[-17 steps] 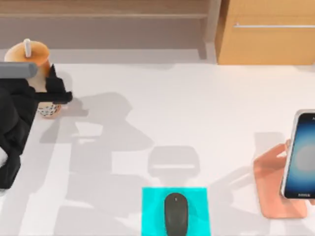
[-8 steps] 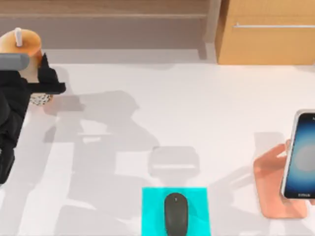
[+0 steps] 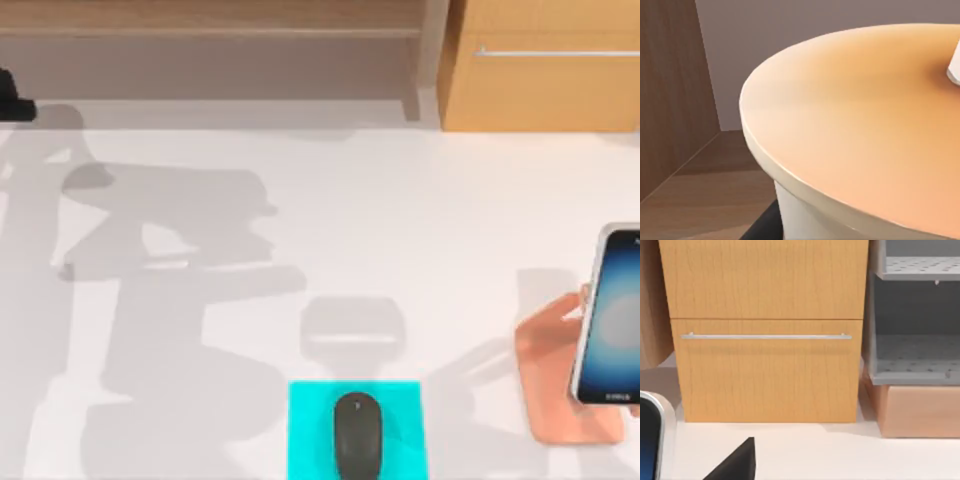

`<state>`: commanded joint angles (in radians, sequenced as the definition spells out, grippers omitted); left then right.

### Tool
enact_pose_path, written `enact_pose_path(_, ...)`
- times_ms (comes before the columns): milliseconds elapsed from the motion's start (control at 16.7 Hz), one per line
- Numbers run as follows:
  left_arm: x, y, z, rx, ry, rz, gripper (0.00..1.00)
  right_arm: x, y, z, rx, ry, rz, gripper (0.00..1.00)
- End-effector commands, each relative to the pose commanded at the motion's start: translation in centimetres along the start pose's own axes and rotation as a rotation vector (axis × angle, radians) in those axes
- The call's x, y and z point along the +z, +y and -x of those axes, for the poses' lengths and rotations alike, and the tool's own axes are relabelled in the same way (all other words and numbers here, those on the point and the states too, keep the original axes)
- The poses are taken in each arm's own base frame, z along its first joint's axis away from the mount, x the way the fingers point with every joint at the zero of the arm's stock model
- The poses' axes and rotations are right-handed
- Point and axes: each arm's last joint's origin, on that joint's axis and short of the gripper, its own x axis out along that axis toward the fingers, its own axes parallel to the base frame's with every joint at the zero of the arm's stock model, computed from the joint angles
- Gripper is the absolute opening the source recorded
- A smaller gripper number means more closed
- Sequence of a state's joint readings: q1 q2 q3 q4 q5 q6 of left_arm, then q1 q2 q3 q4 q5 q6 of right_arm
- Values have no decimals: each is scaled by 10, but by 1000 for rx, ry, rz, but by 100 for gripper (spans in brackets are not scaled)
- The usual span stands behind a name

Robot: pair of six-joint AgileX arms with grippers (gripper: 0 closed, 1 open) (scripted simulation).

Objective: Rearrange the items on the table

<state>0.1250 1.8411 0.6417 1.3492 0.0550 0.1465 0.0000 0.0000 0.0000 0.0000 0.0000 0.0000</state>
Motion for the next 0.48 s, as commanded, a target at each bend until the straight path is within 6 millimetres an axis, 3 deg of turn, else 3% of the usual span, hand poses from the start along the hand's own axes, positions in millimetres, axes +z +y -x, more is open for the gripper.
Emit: enact_pose_path(480,48,69,-77,-6,12,-30,0,0,0,0,0,0,0,100)
